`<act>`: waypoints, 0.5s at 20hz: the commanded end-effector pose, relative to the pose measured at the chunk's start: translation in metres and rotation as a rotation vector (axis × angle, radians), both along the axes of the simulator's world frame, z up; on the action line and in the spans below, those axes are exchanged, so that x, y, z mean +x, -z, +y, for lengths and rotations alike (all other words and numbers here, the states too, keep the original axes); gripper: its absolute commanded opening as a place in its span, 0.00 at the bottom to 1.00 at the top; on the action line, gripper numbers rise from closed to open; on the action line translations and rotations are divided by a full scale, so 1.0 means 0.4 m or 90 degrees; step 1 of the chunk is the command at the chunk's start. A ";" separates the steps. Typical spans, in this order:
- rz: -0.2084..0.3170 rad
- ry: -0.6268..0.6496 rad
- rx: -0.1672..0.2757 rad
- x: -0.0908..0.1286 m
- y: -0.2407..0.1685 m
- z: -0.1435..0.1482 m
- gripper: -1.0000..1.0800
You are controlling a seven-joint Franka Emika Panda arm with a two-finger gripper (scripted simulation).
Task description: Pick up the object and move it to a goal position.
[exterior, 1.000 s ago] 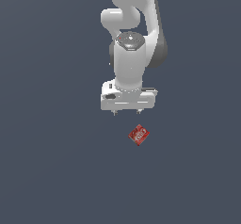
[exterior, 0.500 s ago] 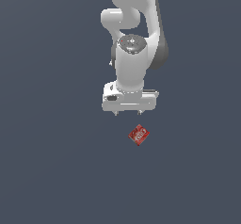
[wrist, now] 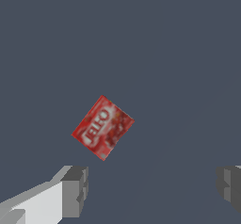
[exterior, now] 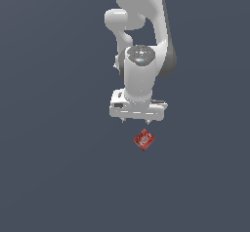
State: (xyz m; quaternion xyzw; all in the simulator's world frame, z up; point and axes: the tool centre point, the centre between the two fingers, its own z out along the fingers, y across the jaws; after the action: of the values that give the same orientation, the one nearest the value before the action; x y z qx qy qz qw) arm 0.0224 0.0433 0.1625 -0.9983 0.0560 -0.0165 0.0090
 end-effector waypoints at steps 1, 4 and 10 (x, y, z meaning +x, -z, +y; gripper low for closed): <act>0.003 0.034 0.001 0.005 0.019 0.011 0.96; 0.006 0.080 0.003 0.011 0.045 0.025 0.96; 0.013 0.174 0.004 0.022 0.097 0.054 0.96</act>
State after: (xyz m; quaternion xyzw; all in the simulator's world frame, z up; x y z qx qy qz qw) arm 0.0300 0.0619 0.1291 -0.9849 0.1727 -0.0086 0.0095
